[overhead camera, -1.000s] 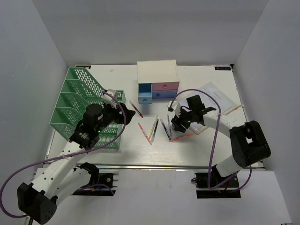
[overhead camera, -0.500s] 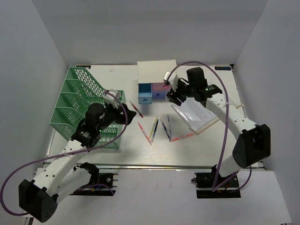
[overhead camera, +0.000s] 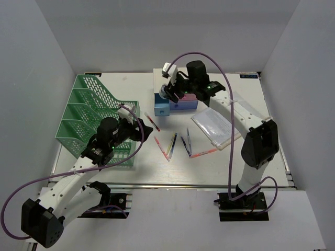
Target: Organize the desk
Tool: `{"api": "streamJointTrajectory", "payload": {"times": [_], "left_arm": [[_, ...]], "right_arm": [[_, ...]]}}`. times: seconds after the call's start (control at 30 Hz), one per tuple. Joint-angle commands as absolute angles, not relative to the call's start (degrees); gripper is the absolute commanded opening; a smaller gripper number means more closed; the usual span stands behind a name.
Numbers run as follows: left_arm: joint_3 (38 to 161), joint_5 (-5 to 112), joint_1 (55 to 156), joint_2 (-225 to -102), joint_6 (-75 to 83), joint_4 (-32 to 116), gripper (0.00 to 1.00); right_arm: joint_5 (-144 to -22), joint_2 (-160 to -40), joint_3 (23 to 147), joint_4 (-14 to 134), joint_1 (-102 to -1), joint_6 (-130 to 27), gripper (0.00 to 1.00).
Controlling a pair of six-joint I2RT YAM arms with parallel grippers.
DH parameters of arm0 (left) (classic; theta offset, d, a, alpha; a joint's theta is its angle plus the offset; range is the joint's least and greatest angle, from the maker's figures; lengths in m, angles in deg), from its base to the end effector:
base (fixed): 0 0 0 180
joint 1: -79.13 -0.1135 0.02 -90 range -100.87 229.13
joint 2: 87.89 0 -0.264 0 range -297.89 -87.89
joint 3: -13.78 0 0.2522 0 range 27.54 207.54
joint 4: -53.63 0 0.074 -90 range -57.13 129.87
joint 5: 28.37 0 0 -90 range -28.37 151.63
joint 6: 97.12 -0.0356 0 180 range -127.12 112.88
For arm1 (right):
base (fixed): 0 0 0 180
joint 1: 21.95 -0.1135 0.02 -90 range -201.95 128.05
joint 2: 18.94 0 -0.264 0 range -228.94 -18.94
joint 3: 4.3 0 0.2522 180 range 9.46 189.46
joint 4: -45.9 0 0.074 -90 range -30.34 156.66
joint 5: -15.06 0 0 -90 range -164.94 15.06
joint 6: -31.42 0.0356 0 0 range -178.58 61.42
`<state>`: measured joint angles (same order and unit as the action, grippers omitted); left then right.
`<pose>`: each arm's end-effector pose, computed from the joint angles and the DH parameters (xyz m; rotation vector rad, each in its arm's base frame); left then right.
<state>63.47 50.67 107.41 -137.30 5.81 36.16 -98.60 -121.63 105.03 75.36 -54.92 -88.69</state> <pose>0.1769 -0.1029 0.2830 0.3902 1.8807 -0.6692 0.3503 0.2442 0.3589 -1.2451 1.5127 0.4385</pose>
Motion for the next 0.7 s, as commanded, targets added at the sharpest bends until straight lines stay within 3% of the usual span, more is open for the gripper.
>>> {"api": "streamJointTrajectory", "payload": {"times": [0.0, 0.47, 0.67], "left_arm": [[62.88, 51.34, 107.7, -136.67, 5.19, 37.85, 0.8], [63.23, 50.11, 107.7, -136.67, 5.1, 38.02, 0.8], [63.23, 49.67, 107.7, -136.58, 5.18, 38.02, 0.8]], "right_arm": [[-97.18, -123.7, 109.3, 69.42, -55.7, -84.95, 0.31], [-97.35, -130.38, 111.59, 69.76, -56.49, -83.81, 0.38], [-95.24, -131.0, 110.71, 69.59, -57.2, -83.98, 0.59]]}}
